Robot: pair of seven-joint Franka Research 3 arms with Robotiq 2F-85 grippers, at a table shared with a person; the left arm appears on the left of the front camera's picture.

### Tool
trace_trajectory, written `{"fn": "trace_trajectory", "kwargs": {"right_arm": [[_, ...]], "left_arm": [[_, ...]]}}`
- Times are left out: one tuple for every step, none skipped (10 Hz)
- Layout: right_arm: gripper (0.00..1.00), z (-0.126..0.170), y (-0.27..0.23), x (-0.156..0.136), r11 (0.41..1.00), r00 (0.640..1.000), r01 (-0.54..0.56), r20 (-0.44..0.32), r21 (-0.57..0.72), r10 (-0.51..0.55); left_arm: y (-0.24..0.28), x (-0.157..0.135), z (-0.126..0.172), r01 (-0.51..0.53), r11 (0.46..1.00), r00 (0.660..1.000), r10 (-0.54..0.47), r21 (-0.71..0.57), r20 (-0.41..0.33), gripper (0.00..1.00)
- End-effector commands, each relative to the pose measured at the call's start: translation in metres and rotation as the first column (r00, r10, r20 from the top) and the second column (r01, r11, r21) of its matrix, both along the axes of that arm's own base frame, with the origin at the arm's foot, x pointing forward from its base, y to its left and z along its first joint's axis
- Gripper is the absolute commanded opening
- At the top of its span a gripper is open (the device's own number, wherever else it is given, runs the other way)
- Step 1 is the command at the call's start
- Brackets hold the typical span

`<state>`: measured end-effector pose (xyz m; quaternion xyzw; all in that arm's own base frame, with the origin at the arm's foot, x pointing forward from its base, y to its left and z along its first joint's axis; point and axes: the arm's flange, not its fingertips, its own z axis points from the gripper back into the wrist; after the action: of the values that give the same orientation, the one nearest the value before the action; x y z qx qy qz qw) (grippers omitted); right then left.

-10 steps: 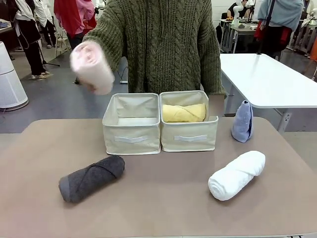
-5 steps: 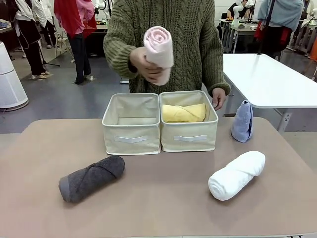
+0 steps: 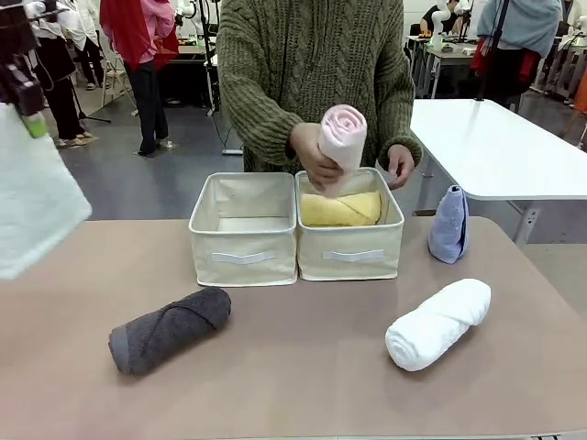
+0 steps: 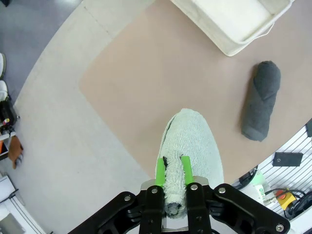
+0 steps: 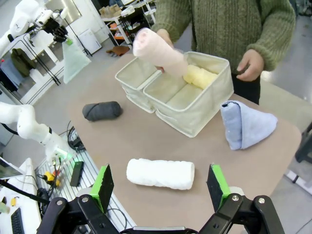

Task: Sort the towels based on their folding style.
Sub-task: Pick up one triangle-folded towel and place it in the left Fabric basket.

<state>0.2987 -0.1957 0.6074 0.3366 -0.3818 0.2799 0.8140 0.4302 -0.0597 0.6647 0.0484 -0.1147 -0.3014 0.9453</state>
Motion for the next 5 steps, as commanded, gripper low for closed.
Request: {"fn": "trace_trajectory", "kwargs": {"right_arm": [[1.0, -0.0016, 0.0004, 0.0005, 1.0, 1.0, -0.007, 0.013, 0.007, 0.007], [1.0, -0.0016, 0.0004, 0.0005, 1.0, 1.0, -0.007, 0.013, 0.007, 0.007], [1.0, -0.0016, 0.0004, 0.0005, 1.0, 1.0, -0.007, 0.013, 0.007, 0.007], [1.0, -0.0016, 0.0004, 0.0005, 1.0, 1.0, -0.007, 0.013, 0.007, 0.007], [1.0, -0.0016, 0.0004, 0.0005, 1.0, 1.0, -0.007, 0.013, 0.007, 0.007]], "left_arm": [[0.0112, -0.0111, 0.0075, -0.012, 1.0, 1.0, 0.012, 0.003, 0.01, 0.14], [0.0112, -0.0111, 0.0075, -0.012, 1.0, 1.0, 0.012, 0.003, 0.01, 0.14], [0.0112, -0.0111, 0.0075, -0.012, 1.0, 1.0, 0.012, 0.003, 0.01, 0.14], [0.0112, -0.0111, 0.0075, -0.012, 1.0, 1.0, 0.012, 0.003, 0.01, 0.14], [0.0069, -0.0029, 0.004, -0.01, 1.0, 1.0, 0.01, -0.005, 0.003, 0.14]]}}
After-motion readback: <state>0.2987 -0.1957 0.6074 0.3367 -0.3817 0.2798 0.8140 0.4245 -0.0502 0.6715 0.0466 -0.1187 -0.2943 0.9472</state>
